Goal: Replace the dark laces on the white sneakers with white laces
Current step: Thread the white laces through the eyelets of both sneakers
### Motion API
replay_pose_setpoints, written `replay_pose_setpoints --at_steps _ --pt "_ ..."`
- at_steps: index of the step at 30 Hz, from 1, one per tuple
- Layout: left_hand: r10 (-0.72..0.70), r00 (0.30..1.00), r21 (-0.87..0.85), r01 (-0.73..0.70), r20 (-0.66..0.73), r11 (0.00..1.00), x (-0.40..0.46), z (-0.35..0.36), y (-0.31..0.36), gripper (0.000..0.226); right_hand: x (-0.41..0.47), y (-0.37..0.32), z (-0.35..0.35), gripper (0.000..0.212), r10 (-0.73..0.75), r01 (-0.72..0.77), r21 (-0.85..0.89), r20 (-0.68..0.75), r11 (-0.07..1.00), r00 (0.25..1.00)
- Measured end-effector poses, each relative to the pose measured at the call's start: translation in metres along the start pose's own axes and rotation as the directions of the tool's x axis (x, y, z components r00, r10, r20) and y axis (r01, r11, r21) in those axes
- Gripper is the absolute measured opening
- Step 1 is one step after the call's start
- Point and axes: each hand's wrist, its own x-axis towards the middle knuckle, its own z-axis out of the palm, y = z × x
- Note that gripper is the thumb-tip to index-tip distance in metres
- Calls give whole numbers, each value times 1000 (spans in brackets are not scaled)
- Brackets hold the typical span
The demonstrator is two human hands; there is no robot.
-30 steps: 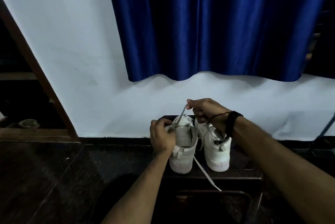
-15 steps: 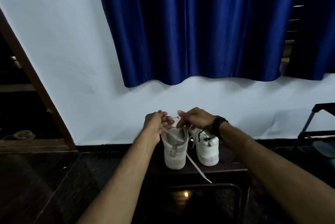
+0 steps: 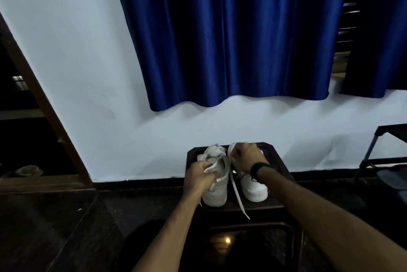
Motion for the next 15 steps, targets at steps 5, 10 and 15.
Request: replay_pose_setpoints --at_steps 5,10,15 --pt "-86 996 -277 86 12 957 3 5 -5 53 21 11 -38 16 234 -143 692 -38 707 972" --pt "-88 996 -313 73 -34 947 2 8 -4 55 18 -6 -75 16 99 -126 926 96 355 990" --pt "-87 995 -249 71 -55 966 0 5 1 43 11 -31 -103 24 -91 -228 954 249 197 964"
